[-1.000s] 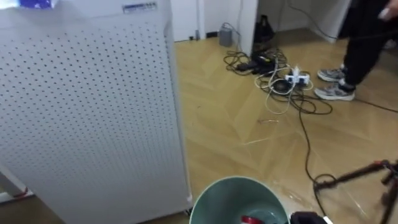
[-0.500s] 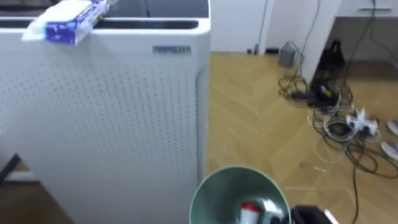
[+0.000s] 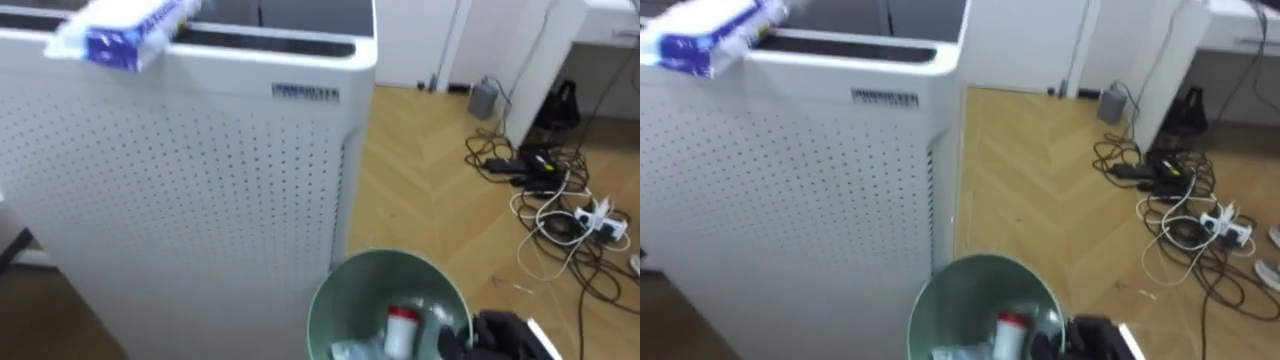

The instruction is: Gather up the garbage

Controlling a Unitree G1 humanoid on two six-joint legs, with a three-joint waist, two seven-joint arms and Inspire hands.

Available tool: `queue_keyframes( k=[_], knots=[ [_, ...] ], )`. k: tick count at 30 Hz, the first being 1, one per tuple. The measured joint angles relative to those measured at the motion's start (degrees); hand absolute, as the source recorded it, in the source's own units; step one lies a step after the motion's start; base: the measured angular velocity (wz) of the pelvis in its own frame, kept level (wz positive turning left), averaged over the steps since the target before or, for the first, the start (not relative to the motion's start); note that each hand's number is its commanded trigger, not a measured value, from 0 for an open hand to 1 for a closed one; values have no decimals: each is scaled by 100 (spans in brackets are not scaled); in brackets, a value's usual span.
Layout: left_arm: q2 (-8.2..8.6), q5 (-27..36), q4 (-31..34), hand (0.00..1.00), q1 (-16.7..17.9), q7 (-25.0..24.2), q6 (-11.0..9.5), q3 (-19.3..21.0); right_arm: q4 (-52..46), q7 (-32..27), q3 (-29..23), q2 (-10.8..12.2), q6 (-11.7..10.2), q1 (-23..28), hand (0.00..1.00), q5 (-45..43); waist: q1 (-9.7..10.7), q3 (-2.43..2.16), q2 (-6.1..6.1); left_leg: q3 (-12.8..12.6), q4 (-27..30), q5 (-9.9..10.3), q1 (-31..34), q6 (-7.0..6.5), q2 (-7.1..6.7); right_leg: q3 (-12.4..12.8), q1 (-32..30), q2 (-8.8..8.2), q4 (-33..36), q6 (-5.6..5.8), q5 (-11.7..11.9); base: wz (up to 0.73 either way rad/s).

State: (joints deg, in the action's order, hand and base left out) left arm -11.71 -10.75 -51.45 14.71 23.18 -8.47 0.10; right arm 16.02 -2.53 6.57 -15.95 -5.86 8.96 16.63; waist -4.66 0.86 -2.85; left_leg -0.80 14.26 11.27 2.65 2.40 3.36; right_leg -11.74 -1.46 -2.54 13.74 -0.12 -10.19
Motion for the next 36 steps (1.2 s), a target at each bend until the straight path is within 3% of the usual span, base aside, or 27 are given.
queue_keyframes(
  k=[3, 8, 14, 27, 31, 36],
  knots=[
    [30, -442, 868, 0, 107, 434, -147, 310, 0, -50, -153, 3, -15, 21, 100, -45, -47, 7, 31, 141, 24, -14, 72, -5, -19, -110, 12, -14, -20, -5, -4, 21],
    [6, -881, 2239, 0, 118, 1378, -746, 430, 11, -185, -162, -27, -140, 41, 100, -74, -180, -15, 49, 329, 42, -42, 127, -20, -82, -293, 43, -60, -37, 11, -23, 19],
    [-8, -1412, 2992, 0, 101, 2159, -1204, 431, 10, -180, -122, -37, -190, 254, 100, 26, -341, -33, 8, 394, 58, -46, 127, -27, -108, -363, 79, -87, -38, 20, -28, 3],
    [-109, -1659, 3732, 0, 106, 2617, -1408, 798, 11, -44, -128, -63, -190, 389, 100, -165, -415, -32, -80, 657, 142, -48, 233, -26, -194, -612, 172, -123, -107, 51, -61, 12],
    [-193, -2053, 4081, 0, 96, 2664, -1415, 928, 26, 78, -148, -78, -190, 401, 100, -203, -378, -24, -84, 734, 160, -47, 205, -28, -203, -695, 256, -127, -121, 55, -64, 10],
    [-248, -2494, 4532, 0, 40, 2786, -1579, 941, 25, 143, -154, -115, -190, 400, 100, -199, -375, -1, -51, 735, 189, -47, 207, -28, -207, -657, 267, -127, -112, 60, -68, 1]
  ],
)
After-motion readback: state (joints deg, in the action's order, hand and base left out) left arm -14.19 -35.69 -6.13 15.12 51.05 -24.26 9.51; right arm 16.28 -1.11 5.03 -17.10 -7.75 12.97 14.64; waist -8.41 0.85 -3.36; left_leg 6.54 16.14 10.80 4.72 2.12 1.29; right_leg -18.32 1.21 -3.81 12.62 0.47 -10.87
